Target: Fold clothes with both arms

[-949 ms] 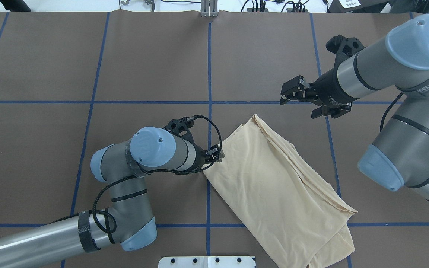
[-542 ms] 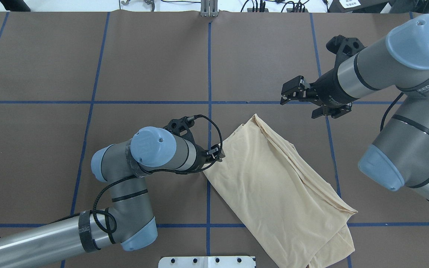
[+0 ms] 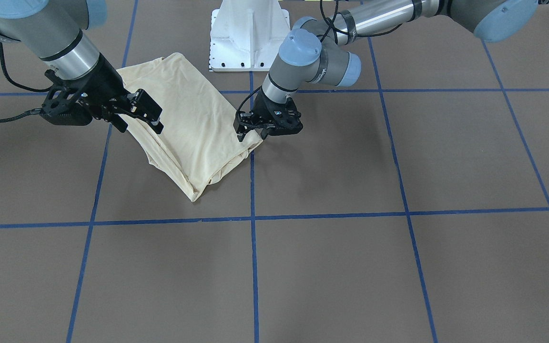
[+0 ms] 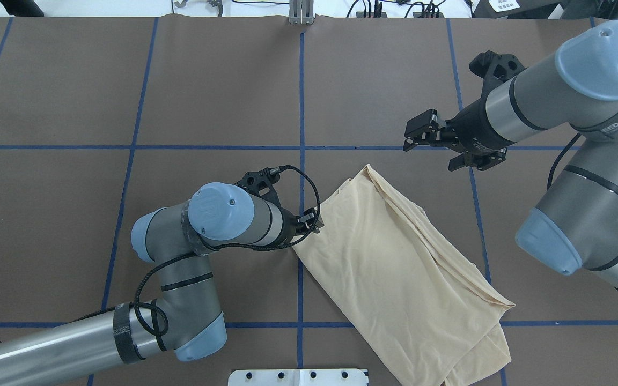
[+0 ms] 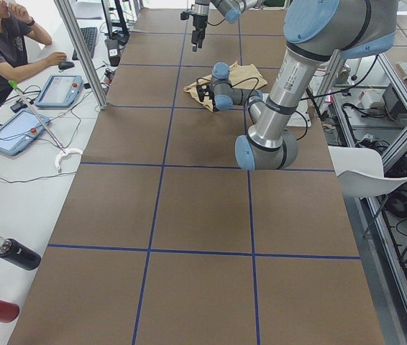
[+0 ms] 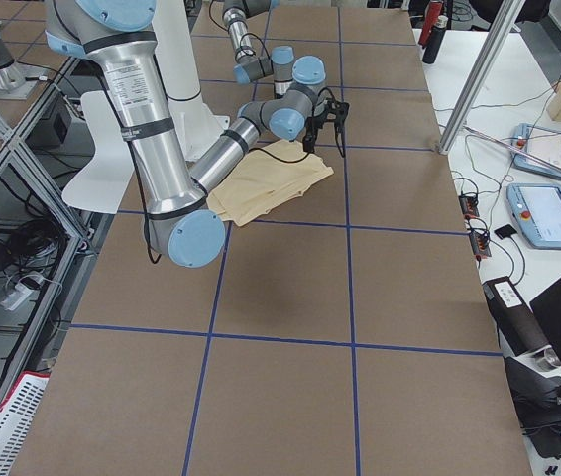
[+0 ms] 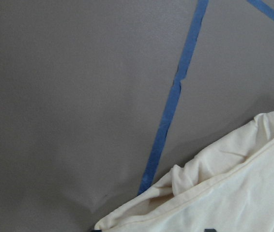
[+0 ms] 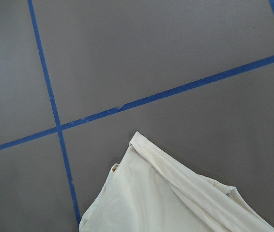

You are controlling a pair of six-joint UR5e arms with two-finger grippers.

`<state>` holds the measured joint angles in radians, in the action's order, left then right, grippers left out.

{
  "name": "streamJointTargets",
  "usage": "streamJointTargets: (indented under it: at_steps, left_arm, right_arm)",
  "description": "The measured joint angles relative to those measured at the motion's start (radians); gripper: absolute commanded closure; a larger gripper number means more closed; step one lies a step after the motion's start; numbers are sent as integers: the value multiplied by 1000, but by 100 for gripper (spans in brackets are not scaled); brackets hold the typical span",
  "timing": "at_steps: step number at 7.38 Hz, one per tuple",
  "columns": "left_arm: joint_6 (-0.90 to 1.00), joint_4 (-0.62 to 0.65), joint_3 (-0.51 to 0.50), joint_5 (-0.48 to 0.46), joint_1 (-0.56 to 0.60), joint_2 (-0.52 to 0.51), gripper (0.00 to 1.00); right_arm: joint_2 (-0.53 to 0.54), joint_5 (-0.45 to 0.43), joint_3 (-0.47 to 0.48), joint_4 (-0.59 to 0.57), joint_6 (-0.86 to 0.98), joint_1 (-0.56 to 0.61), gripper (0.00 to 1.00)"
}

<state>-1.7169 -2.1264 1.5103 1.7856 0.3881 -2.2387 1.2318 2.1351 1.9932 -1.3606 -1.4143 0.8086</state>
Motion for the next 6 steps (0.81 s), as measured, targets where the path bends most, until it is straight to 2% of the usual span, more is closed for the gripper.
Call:
streamJointTargets:
  at_steps: [4, 6]
  left_arm:
    - [-1, 5, -2, 0, 0, 2, 25]
    - [-1, 6, -4, 0, 0, 1, 39]
  right_arm:
    - [0, 2, -2, 0, 0, 0, 0]
    - [0, 4, -2, 0, 0, 1, 0]
